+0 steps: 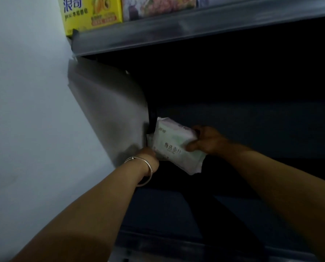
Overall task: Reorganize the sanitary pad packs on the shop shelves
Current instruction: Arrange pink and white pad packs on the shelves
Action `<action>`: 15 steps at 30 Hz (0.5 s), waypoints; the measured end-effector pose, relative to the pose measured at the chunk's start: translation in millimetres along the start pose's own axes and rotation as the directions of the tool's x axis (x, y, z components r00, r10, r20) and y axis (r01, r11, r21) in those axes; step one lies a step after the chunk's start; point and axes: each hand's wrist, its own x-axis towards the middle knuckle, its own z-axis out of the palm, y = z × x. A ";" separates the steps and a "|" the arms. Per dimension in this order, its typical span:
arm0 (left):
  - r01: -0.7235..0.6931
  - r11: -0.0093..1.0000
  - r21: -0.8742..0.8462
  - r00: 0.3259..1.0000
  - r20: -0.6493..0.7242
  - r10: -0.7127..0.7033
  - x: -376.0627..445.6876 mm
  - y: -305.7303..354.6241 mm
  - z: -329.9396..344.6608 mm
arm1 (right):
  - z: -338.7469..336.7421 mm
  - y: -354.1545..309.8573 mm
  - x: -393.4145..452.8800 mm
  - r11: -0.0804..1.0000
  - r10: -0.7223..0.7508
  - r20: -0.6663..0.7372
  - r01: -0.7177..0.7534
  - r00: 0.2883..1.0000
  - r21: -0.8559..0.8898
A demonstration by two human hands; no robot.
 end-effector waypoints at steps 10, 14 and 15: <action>-0.045 0.996 0.082 0.999 0.013 0.045 22.7 -23.8 19.6 | 53.8 25.1 16.1 0.964 -0.128 -0.088 0.103 0.988 -0.246; -0.095 0.992 0.088 0.995 0.042 0.092 25.3 -23.7 24.8 | 60.5 23.6 27.3 0.950 -0.098 -0.126 0.055 0.987 -0.308; -0.107 0.991 0.081 0.994 0.044 0.103 26.8 -23.9 26.2 | 61.5 23.4 29.4 0.950 -0.091 -0.134 0.046 0.987 -0.308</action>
